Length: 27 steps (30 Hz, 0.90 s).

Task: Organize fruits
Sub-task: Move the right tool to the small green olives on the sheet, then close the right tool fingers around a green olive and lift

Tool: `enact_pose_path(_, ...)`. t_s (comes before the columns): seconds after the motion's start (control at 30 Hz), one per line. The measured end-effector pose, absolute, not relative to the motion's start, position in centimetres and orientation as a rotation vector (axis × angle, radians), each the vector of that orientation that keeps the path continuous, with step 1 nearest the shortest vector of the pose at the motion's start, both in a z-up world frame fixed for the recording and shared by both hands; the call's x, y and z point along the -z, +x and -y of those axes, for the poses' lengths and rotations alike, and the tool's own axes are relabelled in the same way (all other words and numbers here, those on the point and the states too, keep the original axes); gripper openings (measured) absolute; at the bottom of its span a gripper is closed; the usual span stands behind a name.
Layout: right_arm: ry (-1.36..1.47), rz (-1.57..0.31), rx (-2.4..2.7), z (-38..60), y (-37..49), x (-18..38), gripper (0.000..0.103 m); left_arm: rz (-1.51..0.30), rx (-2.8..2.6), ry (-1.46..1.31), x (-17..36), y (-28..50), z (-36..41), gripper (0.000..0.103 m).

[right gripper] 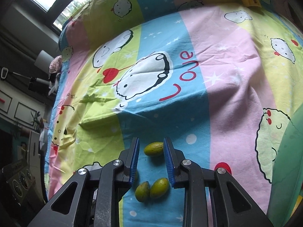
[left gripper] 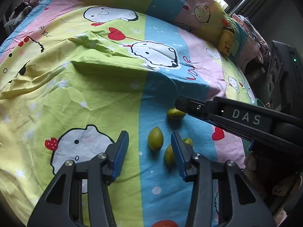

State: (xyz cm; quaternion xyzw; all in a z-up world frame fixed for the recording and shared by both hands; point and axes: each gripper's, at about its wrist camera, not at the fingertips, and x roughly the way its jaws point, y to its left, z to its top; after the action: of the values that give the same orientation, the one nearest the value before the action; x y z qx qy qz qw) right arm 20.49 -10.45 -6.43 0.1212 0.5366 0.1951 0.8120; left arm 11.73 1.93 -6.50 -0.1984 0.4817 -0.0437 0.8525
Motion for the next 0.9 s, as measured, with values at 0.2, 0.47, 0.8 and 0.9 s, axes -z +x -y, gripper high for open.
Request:
enact_pose_path(0.2, 0.263, -1.169, -0.392, 10.4, 21.0, 7.1, 0.028, -1.018, 0.090, -0.409, 6.8, 12.0, -1.7, 0.040)
enact_pose_path(0.47, 0.255, -1.189, -0.405, 9.9, 21.0, 7.6, 0.028, -1.016, 0.096, -0.408, 7.0, 12.1, -1.6, 0.029)
enact_pose_path(0.8, 0.207, -1.169, -0.402, 9.0, 20.7, 7.7, 0.021, -1.027, 0.106, -0.421, 7.1, 12.2, -1.4, 0.018)
enact_pose_path(0.9, 0.203, -1.165, -0.401, 9.0, 20.6, 7.6, 0.021, -1.027, 0.105, -0.423, 7.2, 12.2, -1.4, 0.018)
